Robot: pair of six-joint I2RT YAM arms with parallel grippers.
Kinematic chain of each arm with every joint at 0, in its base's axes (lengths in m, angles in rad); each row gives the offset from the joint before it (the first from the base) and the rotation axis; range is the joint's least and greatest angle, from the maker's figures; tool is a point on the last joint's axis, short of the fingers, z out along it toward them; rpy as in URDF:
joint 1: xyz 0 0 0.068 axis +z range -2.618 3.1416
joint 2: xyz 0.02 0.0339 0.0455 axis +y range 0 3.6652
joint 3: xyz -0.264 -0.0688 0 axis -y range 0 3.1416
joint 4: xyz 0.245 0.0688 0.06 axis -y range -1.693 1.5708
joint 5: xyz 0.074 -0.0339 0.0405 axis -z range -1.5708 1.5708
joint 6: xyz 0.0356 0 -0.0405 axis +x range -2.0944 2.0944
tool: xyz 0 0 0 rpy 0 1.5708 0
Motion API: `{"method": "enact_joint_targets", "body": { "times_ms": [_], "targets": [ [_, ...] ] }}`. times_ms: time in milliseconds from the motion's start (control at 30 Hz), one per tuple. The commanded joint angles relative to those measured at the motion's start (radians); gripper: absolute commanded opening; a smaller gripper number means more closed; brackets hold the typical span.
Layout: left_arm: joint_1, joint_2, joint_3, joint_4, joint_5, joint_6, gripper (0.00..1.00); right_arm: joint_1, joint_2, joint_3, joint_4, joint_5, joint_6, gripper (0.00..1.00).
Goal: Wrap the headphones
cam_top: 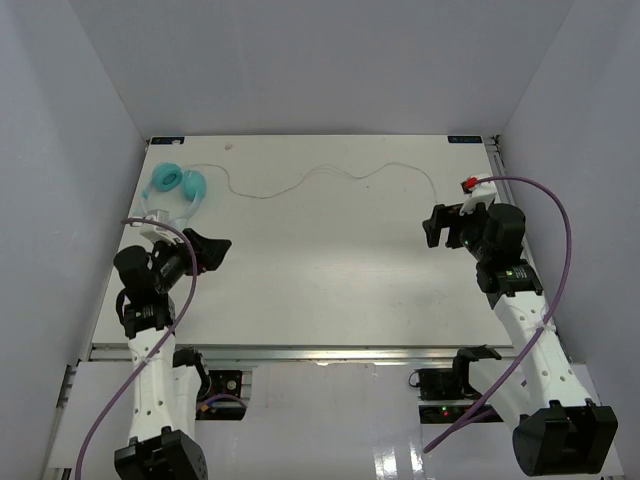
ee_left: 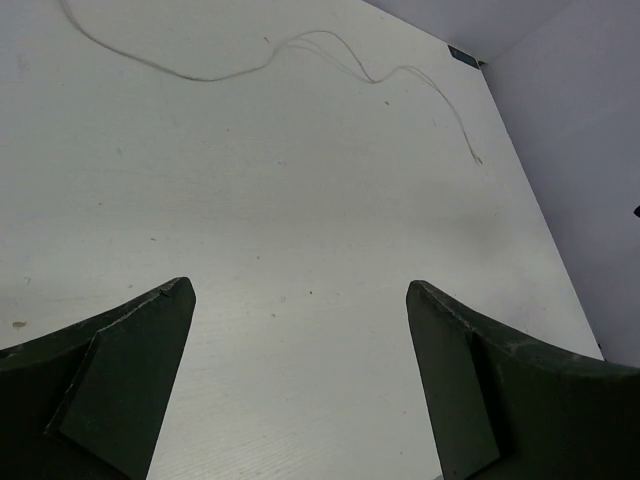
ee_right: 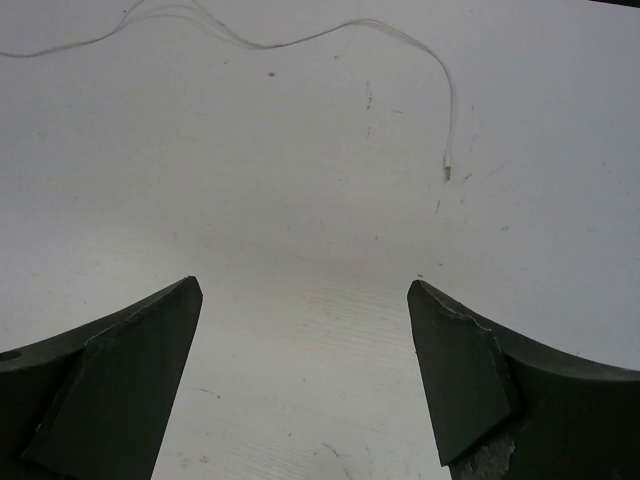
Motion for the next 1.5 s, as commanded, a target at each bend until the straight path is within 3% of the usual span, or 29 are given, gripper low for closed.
{"method": "enact_joint_targets", "body": {
  "times_ms": [0,67,133,233,400,533,833,1067,1267,1333,1400,1467],
  "targets": [
    [-0.001,0.027,0.024,-0.035,-0.064,-0.023,0.98,-0.003,0.028,0.055,-0.032,-0.309,-0.212,0.9],
    [-0.001,0.062,0.034,-0.046,-0.114,-0.044,0.98,-0.002,0.06,0.065,-0.115,-0.541,-0.379,0.9],
    [0.001,0.161,0.063,-0.05,-0.159,-0.068,0.98,-0.002,0.09,0.064,-0.152,-0.698,-0.446,0.9],
    [0.012,0.314,0.146,-0.081,-0.217,-0.105,0.97,-0.002,0.114,0.056,-0.143,-0.787,-0.471,0.9],
    [0.08,0.579,0.318,-0.124,-0.325,-0.141,0.84,-0.002,0.143,0.056,-0.135,-0.778,-0.477,0.9],
    [0.166,0.829,0.51,-0.23,-0.466,-0.276,0.8,-0.002,0.154,0.001,-0.068,-0.782,-0.446,0.9],
    [0.167,1.2,0.918,-0.394,-0.687,-0.274,0.8,-0.003,0.169,-0.018,-0.047,-0.78,-0.433,0.9],
    [0.15,1.5,1.223,-0.546,-0.742,-0.292,0.64,-0.005,0.16,-0.024,-0.047,-0.758,-0.433,0.9],
    [0.111,1.692,1.5,-0.721,-0.833,-0.271,0.61,-0.009,0.145,-0.035,-0.048,-0.73,-0.438,0.9],
    [0.102,1.728,1.562,-0.754,-0.859,-0.264,0.56,-0.009,0.146,-0.033,-0.048,-0.724,-0.438,0.9],
    [0.078,1.727,1.54,-0.763,-0.89,-0.256,0.36,-0.011,0.146,-0.027,-0.049,-0.721,-0.433,0.9],
    [0.061,1.739,1.534,-0.793,-0.917,-0.241,0.3,-0.011,0.143,-0.024,-0.05,-0.719,-0.431,0.9]
  ]
}}
